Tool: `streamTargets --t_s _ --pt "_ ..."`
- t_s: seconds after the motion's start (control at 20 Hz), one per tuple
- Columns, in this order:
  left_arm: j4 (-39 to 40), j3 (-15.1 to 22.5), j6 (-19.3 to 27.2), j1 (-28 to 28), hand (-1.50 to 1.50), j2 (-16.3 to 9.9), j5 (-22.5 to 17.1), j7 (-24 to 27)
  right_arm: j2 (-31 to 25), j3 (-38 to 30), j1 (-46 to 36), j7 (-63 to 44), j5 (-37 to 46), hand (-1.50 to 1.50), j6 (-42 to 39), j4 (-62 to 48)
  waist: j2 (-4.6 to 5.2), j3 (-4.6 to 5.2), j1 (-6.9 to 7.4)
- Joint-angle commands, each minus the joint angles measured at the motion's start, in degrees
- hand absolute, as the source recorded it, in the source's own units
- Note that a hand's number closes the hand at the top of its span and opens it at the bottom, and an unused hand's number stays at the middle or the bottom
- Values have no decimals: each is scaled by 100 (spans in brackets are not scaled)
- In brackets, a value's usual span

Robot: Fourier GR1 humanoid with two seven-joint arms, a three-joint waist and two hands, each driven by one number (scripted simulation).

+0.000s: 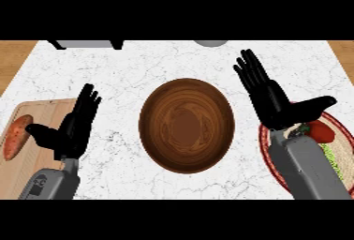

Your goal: Pick the tomato from the placemat and place it in the bowl

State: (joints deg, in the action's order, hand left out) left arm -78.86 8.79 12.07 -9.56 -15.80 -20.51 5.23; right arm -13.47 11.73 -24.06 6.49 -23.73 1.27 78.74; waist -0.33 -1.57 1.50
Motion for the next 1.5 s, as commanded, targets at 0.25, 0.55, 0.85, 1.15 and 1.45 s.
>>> streamTargets --t_s 0.25,0.55,0.85,1.15,1.45 --pt "-380 -663 265 -464 0 -922 407 190 -282 1681 285 -179 -1000 -150 -3306 1531 -125 128 -15" --pt "-391 -993 139 -85 0 -1071 166 150 -2065 291 2197 2593 1183 -150 -2756 2554 -38 137 -498" --pt "-672 -1172 -54 -156 0 -1295 23 -62 -3301 -1062 2991 4121 1728 -150 -3188 2786 -20 146 -391" --pt "-274 -1186 -91 -417 0 -1229 129 -46 -4313 -2336 3617 4061 1998 -150 -2995 2841 14 159 -397" --pt "-406 -1295 -304 -349 0 -1337 -2 -87 -5608 -2671 3540 3847 2897 -150 -3215 2616 38 161 -261"
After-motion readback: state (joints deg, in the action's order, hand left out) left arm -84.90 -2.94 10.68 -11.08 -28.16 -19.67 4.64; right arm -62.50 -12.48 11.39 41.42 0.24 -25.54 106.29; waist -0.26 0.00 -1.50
